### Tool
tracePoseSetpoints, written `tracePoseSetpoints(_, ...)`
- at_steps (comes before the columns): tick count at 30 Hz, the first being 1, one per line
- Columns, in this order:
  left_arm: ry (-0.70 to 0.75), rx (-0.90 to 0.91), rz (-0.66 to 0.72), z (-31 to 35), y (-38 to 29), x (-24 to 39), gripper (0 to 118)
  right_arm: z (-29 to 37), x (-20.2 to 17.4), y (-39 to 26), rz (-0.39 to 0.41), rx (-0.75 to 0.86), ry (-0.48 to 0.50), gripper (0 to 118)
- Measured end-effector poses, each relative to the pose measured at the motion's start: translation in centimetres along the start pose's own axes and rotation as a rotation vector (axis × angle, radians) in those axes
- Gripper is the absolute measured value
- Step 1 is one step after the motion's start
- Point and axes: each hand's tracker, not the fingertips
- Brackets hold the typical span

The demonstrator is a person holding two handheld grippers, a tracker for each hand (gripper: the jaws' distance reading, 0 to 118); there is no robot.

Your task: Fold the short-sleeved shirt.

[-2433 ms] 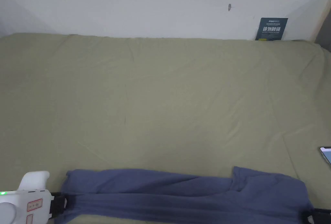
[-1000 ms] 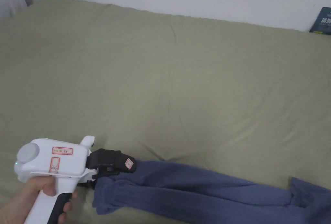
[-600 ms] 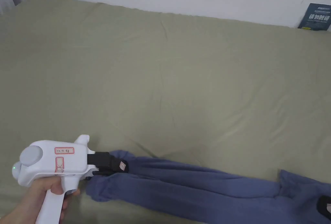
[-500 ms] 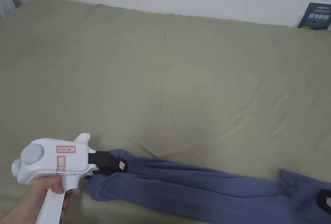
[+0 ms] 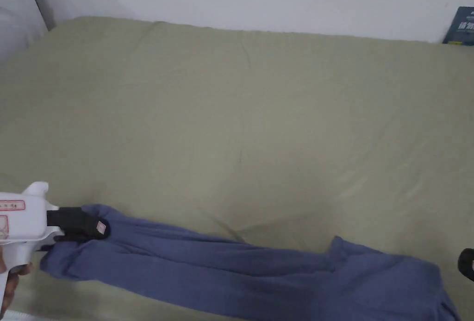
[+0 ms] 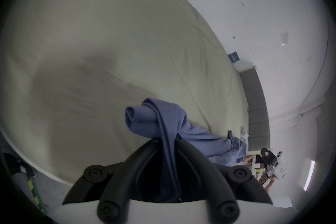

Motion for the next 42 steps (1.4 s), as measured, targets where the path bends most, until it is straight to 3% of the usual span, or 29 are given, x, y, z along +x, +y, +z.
tracePoseSetpoints(5,0.010,-0.049,-0.080,0.0,-2.1,5.0,5,-0.3,0.4,-0.5,-0.015,-0.007,0.006,0)
tracePoseSetpoints(6,0.003,-0.044,-0.075,0.1,-0.6,3.0,5,-0.2,0.4,-0.6,-0.017,-0.010,0.009,0)
tracePoseSetpoints(14,-0.052,-0.082,-0.218,-0.9,-2.4,12.8,5,1.2,0.9,-1.9,-0.042,-0.009,0.029,0)
tracePoseSetpoints(21,-0.007,-0.173,-0.316,-9.6,-6.0,19.7,5,1.9,1.8,-3.8,-0.056,-0.026,0.034,0)
tracePoseSetpoints(28,0.085,-0.261,-0.353,-18.6,-9.7,21.2,7,1.9,3.7,-4.9,-0.091,-0.038,0.031,0)
tracePoseSetpoints(31,0.101,-0.233,-0.326,-19.6,-10.2,20.9,60,2.0,4.5,-4.9,-0.103,-0.040,0.028,0)
tracePoseSetpoints(32,0.085,-0.217,-0.332,-19.1,-10.2,20.8,60,2.1,4.7,-4.8,-0.105,-0.037,0.026,0)
tracePoseSetpoints(33,0.026,-0.229,-0.348,-18.6,-10.1,21.1,112,2.2,4.8,-4.7,-0.106,-0.032,0.025,0)
tracePoseSetpoints(35,0.022,-0.197,-0.382,-16.0,-9.9,21.5,118,2.4,4.7,-4.6,-0.108,-0.031,0.020,0)
tracePoseSetpoints(37,-0.002,-0.169,-0.427,-13.1,-9.6,21.3,116,2.4,4.8,-4.5,-0.109,-0.027,0.024,0)
tracePoseSetpoints(38,-0.007,-0.143,-0.429,-11.1,-9.6,21.6,109,2.3,4.8,-4.5,-0.111,-0.027,0.025,0)
tracePoseSetpoints(39,-0.031,-0.106,-0.421,-9.4,-9.3,20.9,70,2.4,4.4,-4.5,-0.111,-0.027,0.032,0)
tracePoseSetpoints(40,-0.052,-0.084,-0.399,-8.1,-9.0,20.2,10,2.2,4.4,-4.5,-0.110,-0.028,0.036,0)
tracePoseSetpoints(41,-0.040,-0.063,-0.374,-7.4,-8.6,19.3,0,2.0,4.3,-4.6,-0.110,-0.031,0.038,0)
tracePoseSetpoints(42,-0.027,-0.005,-0.332,-6.8,-8.4,18.7,0,1.9,4.1,-4.7,-0.109,-0.035,0.041,0)
